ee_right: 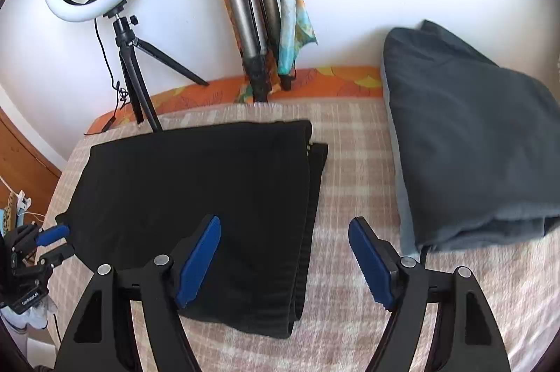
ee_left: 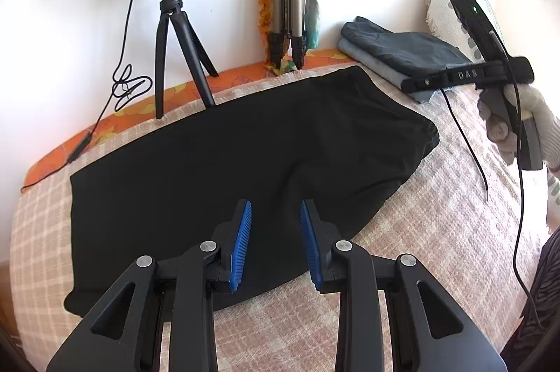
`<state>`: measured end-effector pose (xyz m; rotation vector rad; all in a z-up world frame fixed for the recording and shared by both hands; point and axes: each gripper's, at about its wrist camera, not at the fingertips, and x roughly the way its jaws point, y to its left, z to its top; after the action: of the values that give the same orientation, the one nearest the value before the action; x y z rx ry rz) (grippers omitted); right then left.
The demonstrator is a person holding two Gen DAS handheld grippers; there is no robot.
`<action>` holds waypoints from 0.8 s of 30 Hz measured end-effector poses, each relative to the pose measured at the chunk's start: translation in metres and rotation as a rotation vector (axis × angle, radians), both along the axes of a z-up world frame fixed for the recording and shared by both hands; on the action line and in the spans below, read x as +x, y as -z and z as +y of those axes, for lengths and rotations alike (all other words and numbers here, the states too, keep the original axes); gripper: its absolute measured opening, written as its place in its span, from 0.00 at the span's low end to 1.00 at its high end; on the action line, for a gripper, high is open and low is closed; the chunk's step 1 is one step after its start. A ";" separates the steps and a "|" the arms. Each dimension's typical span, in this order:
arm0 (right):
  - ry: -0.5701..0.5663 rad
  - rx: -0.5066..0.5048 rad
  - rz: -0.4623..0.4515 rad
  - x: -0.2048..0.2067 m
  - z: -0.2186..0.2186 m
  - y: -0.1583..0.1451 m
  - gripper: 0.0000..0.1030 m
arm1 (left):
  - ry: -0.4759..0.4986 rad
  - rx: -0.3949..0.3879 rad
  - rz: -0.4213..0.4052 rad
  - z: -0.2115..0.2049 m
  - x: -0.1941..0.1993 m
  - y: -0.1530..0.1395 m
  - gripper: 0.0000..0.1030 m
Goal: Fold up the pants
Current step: 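Grasp the folded end of the black pants with the right tool, then lift the held end with the right tool and fold it over onto the waistband, then open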
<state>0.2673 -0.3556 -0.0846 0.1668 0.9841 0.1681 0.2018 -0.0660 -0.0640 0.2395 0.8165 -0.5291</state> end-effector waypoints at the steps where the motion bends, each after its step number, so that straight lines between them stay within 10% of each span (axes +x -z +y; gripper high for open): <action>1: 0.006 0.012 0.021 -0.004 -0.001 0.007 0.76 | -0.002 -0.001 0.002 -0.001 0.000 0.000 0.27; 14: 0.043 0.201 0.051 0.014 -0.019 0.052 0.76 | 0.009 0.017 -0.009 -0.028 0.015 -0.001 0.34; 19: 0.005 0.208 0.042 0.018 -0.010 0.054 0.30 | 0.026 0.027 -0.004 -0.048 0.030 0.004 0.34; 24: 0.024 0.353 0.062 0.019 -0.027 0.055 0.12 | 0.010 0.077 0.001 -0.065 0.047 0.022 0.34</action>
<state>0.2862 -0.3826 -0.1401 0.5088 1.0082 0.3159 0.2487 -0.1315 -0.0862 0.3139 0.8374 -0.5076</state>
